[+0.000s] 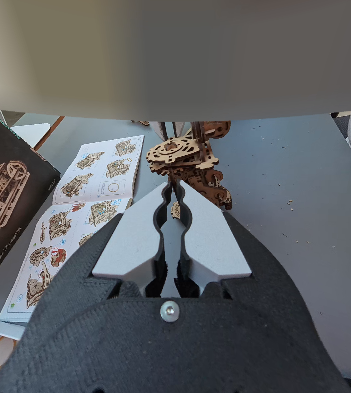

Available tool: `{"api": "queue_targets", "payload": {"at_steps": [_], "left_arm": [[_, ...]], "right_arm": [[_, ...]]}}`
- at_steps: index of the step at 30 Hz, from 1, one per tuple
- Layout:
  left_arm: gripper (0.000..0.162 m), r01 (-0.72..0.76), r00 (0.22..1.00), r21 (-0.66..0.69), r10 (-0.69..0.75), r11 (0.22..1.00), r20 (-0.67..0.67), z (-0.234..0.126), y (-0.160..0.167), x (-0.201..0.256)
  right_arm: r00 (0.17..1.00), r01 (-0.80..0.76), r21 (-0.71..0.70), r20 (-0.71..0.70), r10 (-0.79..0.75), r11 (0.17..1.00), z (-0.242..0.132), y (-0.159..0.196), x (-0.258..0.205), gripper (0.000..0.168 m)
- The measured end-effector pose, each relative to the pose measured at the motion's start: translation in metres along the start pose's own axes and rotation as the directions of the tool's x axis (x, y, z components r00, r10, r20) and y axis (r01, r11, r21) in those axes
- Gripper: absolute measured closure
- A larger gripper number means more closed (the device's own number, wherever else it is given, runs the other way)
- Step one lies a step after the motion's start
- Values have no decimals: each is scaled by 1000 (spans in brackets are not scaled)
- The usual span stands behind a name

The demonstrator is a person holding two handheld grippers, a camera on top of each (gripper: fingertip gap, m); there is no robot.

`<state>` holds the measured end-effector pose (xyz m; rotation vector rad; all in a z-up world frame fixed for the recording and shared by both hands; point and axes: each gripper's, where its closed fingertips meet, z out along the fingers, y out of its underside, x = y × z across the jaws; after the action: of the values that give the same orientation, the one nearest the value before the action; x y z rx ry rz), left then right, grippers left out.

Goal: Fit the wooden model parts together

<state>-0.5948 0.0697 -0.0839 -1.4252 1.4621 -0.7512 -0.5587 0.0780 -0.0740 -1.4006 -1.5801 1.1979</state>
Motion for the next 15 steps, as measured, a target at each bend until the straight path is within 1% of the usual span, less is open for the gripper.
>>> {"api": "queue_targets", "payload": {"at_steps": [3, 12, 15], "left_arm": [[161, 0, 1000, 1, 0, 1000, -1, 0, 0, 0], [160, 0, 1000, 6, 0, 1000, -2, 0, -1, 0], [160, 5, 1000, 6, -5, 1000, -2, 0, 0, 0]], "right_arm": [[1000, -3, 7, 2, 3, 1000, -1, -1, 0, 158], [1000, 3, 14, 19, -3, 1000, -2, -2, -3, 158], [1000, -6, 47, 3, 5, 999, -7, -9, 1, 157]]}}
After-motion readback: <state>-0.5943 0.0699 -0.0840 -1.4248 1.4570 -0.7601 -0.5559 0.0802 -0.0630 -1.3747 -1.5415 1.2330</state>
